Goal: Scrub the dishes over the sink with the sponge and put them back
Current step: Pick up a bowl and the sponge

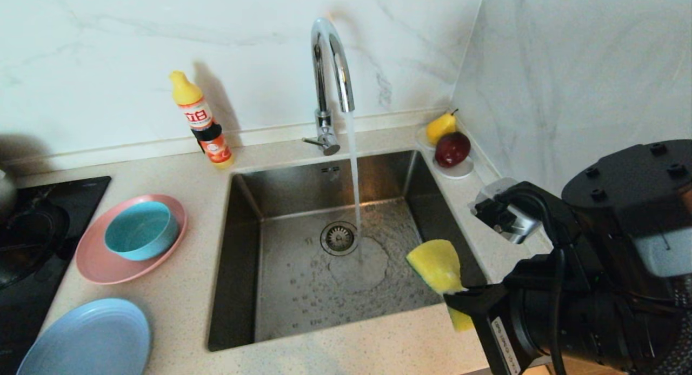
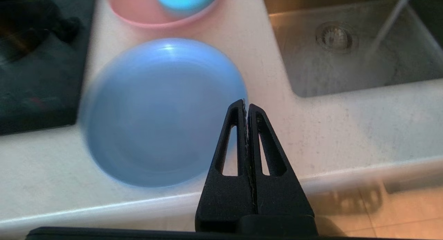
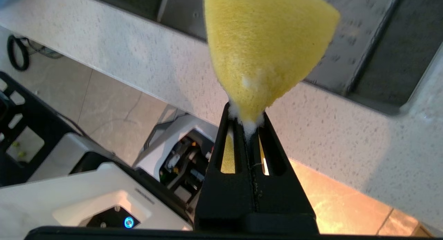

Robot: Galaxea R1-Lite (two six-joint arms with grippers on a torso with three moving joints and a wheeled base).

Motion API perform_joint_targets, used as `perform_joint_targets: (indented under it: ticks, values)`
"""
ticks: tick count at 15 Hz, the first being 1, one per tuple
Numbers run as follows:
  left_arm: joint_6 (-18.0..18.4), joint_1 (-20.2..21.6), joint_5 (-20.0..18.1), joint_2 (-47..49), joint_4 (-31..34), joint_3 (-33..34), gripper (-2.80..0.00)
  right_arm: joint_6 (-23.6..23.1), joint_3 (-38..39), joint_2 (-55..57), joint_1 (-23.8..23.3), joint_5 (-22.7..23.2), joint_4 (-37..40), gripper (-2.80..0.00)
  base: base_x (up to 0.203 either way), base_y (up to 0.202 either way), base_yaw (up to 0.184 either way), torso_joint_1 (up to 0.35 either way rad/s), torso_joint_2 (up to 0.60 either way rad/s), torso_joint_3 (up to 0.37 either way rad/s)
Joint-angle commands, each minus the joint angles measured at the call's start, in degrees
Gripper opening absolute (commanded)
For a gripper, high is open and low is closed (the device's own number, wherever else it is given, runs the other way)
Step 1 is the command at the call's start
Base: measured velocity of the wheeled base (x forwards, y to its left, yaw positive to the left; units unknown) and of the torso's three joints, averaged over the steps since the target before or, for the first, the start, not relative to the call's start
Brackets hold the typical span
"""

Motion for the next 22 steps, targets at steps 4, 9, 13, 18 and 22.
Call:
perform_joint_targets:
  ticks: [4,9,13,18,22]
  values:
    - [-0.83,0.34,5.31,21.44,0.03,-22.17,-2.8,0.05,-0.08,-0.28,-0.36,-0.07,0.25,-2.8,0.0,0.0,0.0,0.0,0.0,0.0]
    - [8.75,0.53,13.31,46.38,0.68,-44.03,-2.8,-0.12,-0.43,0.06,-0.27,-0.07,0.17,-2.8,0.0,0.0,0.0,0.0,0.0,0.0]
    - [18.33,4.57,15.5,65.55,1.36,-55.79,-2.8,-0.21,-0.92,-0.15,-0.1,-0.16,0.34,-2.8,0.0,0.0,0.0,0.0,0.0,0.0]
    - [20.9,26.01,-0.86,75.37,15.25,-68.68,-2.8,-0.38,-0.42,-0.61,-0.27,-0.16,0.6,-2.8,0.0,0.0,0.0,0.0,0.0,0.0]
    - [19.65,47.93,-26.65,80.16,29.63,-73.73,-2.8,-0.38,-0.33,0.24,-0.27,0.13,0.37,-2.8,0.0,0.0,0.0,0.0,0.0,0.0]
